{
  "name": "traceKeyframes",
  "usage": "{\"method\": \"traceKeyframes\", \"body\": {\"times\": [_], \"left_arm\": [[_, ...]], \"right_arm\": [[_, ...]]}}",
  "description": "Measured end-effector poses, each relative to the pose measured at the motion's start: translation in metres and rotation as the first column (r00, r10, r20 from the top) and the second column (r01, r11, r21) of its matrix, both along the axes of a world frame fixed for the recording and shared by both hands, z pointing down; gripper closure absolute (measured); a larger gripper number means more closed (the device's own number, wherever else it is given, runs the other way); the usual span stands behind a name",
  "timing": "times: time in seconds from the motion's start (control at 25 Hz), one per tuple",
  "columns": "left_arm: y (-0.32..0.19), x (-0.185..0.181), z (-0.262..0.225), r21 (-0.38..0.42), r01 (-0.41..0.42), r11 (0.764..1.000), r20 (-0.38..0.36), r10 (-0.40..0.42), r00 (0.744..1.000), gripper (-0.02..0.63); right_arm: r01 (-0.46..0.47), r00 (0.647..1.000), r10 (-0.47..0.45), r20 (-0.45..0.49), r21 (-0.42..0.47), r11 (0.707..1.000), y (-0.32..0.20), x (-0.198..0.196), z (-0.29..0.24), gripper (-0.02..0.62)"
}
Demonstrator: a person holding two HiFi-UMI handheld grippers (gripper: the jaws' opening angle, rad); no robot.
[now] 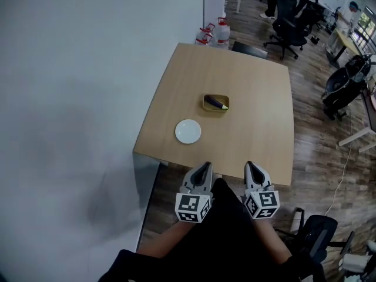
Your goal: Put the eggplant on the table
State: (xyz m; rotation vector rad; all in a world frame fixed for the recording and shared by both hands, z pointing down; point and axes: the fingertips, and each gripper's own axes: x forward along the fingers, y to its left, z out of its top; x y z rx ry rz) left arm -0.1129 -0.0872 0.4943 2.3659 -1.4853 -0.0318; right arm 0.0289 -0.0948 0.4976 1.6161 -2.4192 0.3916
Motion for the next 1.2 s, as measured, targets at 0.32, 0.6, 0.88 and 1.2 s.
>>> {"method": "traceKeyframes", "body": {"times": [0.32, 0.6, 0.88, 1.2], "left_arm": [[-0.006, -0.027, -0.009, 0.058, 0.086, 0.995, 0.027, -0.088, 0.996, 0.586], [-0.011, -0.029, -0.005, 0.054, 0.080, 0.995, 0.087, -0.085, 0.993, 0.586], [-0.022, -0.032, -0.011, 0.091, 0.082, 0.992, 0.111, -0.092, 0.990, 0.586], [-0.034, -0.034, -0.013, 0.084, 0.082, 0.993, 0.110, -0.091, 0.990, 0.586]], "right_arm": [[0.021, 0.997, -0.019, -0.079, 0.022, 1.000, -0.002, -0.012, 0.005, 0.535], [0.026, 0.996, -0.020, -0.087, 0.077, 0.997, -0.008, -0.017, -0.009, 0.535], [0.047, 0.995, -0.038, -0.094, 0.097, 0.994, -0.010, -0.017, -0.010, 0.535], [0.059, 0.995, -0.049, -0.089, 0.109, 0.992, -0.015, -0.019, -0.014, 0.535]]}}
